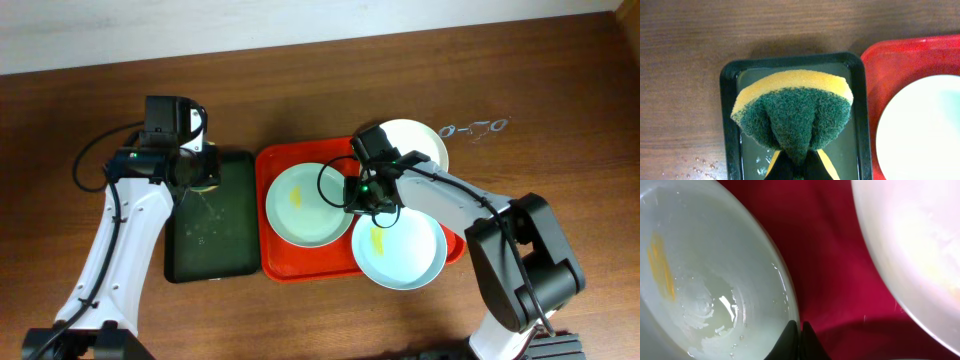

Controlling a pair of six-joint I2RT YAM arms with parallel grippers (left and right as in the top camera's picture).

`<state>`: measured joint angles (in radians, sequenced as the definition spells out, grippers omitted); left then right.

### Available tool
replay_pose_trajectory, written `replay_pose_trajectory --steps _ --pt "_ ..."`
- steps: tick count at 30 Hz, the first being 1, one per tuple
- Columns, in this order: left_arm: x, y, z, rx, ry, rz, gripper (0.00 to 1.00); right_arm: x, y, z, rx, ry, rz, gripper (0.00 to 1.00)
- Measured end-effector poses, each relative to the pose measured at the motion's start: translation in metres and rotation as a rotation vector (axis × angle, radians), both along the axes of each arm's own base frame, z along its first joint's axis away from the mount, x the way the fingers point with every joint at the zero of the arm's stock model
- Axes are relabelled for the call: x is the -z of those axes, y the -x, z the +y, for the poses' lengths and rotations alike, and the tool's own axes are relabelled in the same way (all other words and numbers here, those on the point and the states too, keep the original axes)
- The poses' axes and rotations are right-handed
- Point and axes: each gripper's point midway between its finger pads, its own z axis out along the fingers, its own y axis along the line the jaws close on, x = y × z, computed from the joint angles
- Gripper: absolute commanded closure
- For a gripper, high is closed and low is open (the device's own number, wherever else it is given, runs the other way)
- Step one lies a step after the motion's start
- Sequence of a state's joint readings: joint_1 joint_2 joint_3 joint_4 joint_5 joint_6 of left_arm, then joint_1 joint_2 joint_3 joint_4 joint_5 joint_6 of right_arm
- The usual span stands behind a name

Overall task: Clean dirty plates on tray and stack at the side
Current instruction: 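Lift the sponge with the left gripper out of the black tray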

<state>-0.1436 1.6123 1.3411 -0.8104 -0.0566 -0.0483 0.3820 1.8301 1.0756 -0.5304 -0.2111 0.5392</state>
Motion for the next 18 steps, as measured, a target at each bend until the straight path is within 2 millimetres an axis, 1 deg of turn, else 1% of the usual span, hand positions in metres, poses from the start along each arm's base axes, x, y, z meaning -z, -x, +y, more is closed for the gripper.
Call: replay_pose_trajectory --steps 4,7,10,13,14,16,18 --pt "-0.003 -0.006 -0.001 0.000 0.004 -0.028 1.00 0.000 0.000 0.000 0.003 -0.002 0.002 0.96" --pt "-0.004 -0.006 -0.001 0.000 0.004 -0.029 1.00 0.000 0.000 0.000 0.003 -0.002 0.002 0.96" --pt "-0.007 -0.004 0.003 -0.008 -0.020 0.026 1.00 0.000 0.001 0.001 0.002 -0.004 0.004 0.96" --pt "-0.018 -0.017 0.002 -0.010 -0.039 0.105 1.00 0.000 0.001 0.001 0.001 -0.008 0.006 0.96" --pt "-0.023 -0.030 0.001 -0.012 -0.044 0.116 1.00 0.000 0.001 0.001 0.000 -0.009 0.007 0.96" --pt "-0.018 -0.038 -0.001 -0.010 -0.050 0.153 1.00 0.000 0.001 0.001 0.000 -0.010 0.007 0.96" --pt "0.001 -0.041 -0.006 0.000 -0.055 0.203 1.00 0.000 0.001 0.002 0.000 -0.010 0.007 0.96"
